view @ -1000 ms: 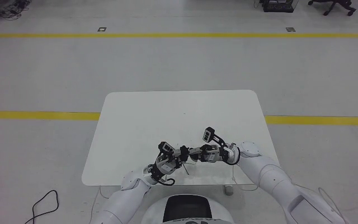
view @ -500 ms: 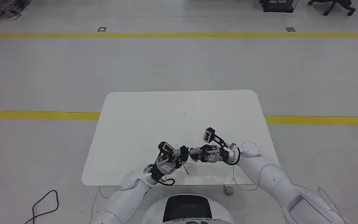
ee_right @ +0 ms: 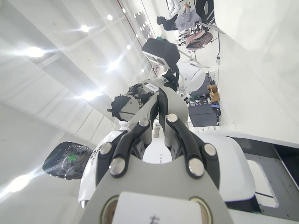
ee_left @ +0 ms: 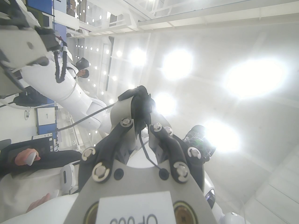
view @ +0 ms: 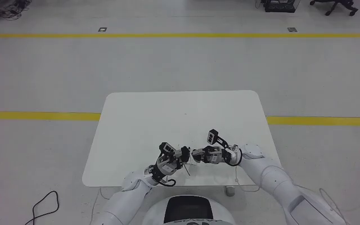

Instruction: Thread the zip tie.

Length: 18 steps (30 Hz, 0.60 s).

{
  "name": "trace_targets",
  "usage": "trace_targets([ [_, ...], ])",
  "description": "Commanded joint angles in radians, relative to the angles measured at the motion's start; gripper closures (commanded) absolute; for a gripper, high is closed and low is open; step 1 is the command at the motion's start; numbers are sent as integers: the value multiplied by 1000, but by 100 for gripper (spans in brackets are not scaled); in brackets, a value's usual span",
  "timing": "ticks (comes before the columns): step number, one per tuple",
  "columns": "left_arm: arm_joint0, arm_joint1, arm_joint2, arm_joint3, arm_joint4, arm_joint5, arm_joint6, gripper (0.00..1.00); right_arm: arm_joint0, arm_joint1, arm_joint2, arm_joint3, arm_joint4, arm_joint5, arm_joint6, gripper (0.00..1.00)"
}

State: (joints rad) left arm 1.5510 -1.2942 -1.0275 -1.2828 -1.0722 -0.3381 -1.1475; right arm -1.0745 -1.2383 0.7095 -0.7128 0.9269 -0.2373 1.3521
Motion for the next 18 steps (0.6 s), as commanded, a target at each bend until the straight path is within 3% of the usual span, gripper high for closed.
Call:
trace_targets([
  [1, 0, 0, 0, 0, 0, 0, 0, 100, -2, -1, 12, 8, 10, -3, -6, 0],
  [6, 0, 0, 0, 0, 0, 0, 0, 100, -12, 3, 54, 11, 48, -33, 4, 0],
  [15, 0, 0, 0, 0, 0, 0, 0, 100, -12, 3, 54, 11, 48, -33, 4, 0],
  [18, 1, 2, -9, -16, 34, -2, 48, 100, -22, 8, 69, -12, 19, -63, -64, 0],
])
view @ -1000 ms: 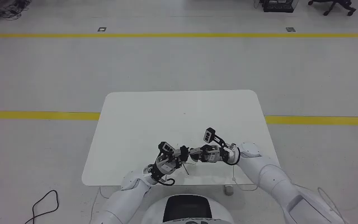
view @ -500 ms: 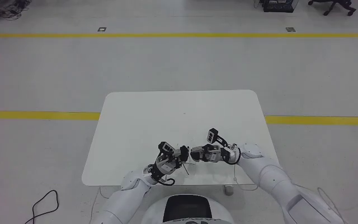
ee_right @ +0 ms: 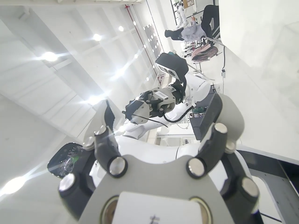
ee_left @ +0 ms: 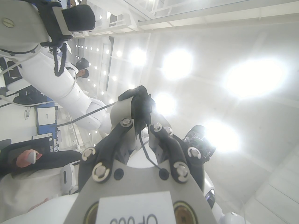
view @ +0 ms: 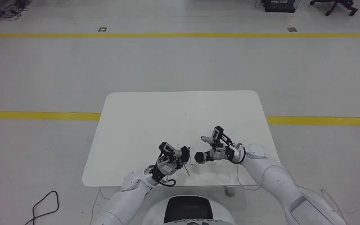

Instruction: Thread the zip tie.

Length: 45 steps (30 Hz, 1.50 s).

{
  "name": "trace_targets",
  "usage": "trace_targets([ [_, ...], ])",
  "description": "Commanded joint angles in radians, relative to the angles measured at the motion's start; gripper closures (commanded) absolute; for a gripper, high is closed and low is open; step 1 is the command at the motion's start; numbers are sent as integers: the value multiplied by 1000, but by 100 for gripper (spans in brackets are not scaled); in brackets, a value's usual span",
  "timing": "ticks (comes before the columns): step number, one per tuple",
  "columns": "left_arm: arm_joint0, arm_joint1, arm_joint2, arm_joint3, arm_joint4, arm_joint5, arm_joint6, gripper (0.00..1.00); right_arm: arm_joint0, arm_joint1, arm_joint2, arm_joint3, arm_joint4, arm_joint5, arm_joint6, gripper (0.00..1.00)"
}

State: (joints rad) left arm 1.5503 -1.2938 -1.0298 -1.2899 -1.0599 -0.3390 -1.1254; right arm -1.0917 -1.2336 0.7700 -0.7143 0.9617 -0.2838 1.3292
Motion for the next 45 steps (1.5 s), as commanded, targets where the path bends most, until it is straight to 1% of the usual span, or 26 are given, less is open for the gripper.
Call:
trace_targets([
  [1, 7, 2, -12, -17, 30, -1, 32, 100, -10, 7, 16, -19, -27, -25, -55, 0],
  [3, 20, 5, -30, -35, 38, -1, 23, 100, -22, 19, 42, -37, -40, -39, -73, 0],
  [7, 44, 11, -65, -60, 52, -1, -1, 100, -47, 40, 95, -72, -48, -42, -89, 0],
  [13, 80, 13, -128, -97, 62, -1, -8, 100, -87, 67, 161, -137, -71, -27, -122, 0],
  [16, 109, 10, -168, -133, 58, -1, -10, 100, -109, 80, 193, -174, -83, -18, -135, 0],
  [17, 122, 8, -184, -151, 56, -1, -15, 100, -118, 84, 206, -187, -86, -15, -141, 0],
  [19, 142, 6, -206, -175, 58, -1, -22, 100, -131, 90, 221, -209, -96, -7, -144, 0],
  [21, 163, 3, -230, -204, 59, -1, -28, 100, -140, 96, 232, -224, -104, 14, -132, 0],
  [24, 192, -1, -258, -242, 54, -1, -48, 100, -140, 96, 232, -224, -104, 14, -132, 0],
  [27, 213, -4, -272, -262, 51, -1, -66, 100, -140, 96, 232, -224, -104, 14, -132, 0],
  [45, 213, -4, -272, -262, 51, -1, -66, 100, -140, 96, 232, -224, -104, 14, -132, 0],
])
